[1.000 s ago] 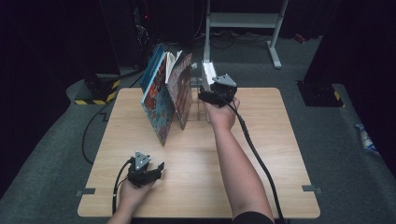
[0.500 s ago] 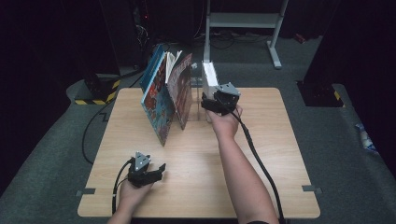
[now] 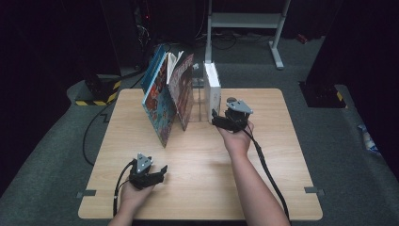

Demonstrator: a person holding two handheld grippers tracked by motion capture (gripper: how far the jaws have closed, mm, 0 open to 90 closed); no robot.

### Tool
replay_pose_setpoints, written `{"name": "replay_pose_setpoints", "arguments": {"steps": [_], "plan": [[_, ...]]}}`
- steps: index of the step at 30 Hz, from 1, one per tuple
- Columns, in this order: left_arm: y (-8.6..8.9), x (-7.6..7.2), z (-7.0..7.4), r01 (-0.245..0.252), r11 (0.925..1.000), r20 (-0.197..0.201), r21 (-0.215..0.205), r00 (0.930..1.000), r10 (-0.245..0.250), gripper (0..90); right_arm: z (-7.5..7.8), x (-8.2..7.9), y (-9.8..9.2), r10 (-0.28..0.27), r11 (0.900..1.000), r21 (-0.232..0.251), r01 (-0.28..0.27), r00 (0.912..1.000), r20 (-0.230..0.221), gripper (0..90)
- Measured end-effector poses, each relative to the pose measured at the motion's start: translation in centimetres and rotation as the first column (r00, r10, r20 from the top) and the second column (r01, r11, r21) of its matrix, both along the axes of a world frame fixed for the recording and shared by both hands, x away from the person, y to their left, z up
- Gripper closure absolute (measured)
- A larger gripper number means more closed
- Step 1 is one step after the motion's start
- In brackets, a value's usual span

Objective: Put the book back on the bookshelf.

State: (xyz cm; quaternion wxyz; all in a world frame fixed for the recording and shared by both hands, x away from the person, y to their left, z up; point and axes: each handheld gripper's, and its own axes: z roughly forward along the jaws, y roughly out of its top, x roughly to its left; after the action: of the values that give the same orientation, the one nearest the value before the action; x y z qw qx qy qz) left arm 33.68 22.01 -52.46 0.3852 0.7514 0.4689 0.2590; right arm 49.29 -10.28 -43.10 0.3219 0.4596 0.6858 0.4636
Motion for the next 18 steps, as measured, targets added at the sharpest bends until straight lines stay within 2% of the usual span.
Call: {"name": "replay_pose_setpoints", "arguments": {"steps": [11,12,14,15,17,18], "plan": [[-0.2,-0.1,0.0,-0.006,0.9997,0.005,0.022,1.0000,0.006,23.9,-1.7,-4.7,-4.3,0.013,1.000,-0.027,-0.013,0.9997,-0.019,8.8],[-0.3,-0.1,0.0,-0.007,0.9994,0.009,0.033,0.9999,0.007,23.8,-2.0,-5.2,-4.9,0.015,1.000,-0.027,-0.016,0.9996,-0.024,8.8],[-0.4,-0.1,0.0,-0.009,0.9994,0.010,0.033,0.9999,0.009,23.7,-2.2,-5.6,-5.3,0.015,1.000,-0.027,-0.016,0.9994,-0.030,8.9],[-0.4,-0.1,0.0,-0.004,0.9989,0.009,0.046,1.0000,0.003,23.7,-2.8,-6.6,-6.4,0.011,1.000,-0.025,-0.012,0.9990,-0.044,8.8],[-0.5,-0.1,0.0,-0.007,0.9987,0.010,0.050,0.9999,0.006,23.7,-3.3,-7.4,-7.2,0.011,1.000,-0.024,-0.012,0.9980,-0.063,9.0],[-0.5,-0.1,0.0,-0.005,0.9987,0.011,0.050,0.9999,0.004,23.8,-3.6,-7.9,-7.7,0.012,1.000,-0.015,-0.013,0.9960,-0.088,9.1]]}}
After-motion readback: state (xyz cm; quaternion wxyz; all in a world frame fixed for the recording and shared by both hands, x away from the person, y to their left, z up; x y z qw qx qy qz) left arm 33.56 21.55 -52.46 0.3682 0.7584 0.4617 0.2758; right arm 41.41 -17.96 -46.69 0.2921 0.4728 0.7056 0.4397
